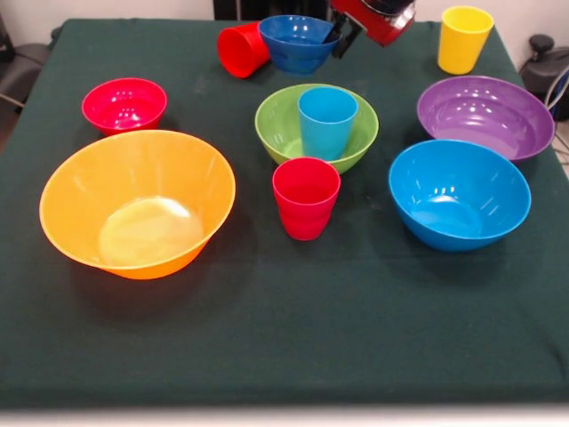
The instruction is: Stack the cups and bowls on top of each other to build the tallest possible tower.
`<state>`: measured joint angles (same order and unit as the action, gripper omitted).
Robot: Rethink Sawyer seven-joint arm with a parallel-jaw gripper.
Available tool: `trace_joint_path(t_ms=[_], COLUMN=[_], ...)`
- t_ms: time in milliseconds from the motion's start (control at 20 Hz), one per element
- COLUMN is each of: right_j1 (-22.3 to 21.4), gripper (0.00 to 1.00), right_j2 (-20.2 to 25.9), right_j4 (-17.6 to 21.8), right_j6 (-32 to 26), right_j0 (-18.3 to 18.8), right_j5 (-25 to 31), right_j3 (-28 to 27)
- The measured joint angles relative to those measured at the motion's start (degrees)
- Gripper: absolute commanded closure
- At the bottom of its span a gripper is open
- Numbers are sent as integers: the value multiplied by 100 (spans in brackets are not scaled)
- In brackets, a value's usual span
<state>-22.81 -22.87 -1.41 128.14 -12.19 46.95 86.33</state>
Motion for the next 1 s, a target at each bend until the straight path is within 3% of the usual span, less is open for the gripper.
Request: trace_joint_path(t_ms=[1000], right_j1=[-101], gripper=[100], right_j2=[134], right_j4=[9], right_j6=[0], right_j0=[489], right_j5=[659], right_j3=[-1055])
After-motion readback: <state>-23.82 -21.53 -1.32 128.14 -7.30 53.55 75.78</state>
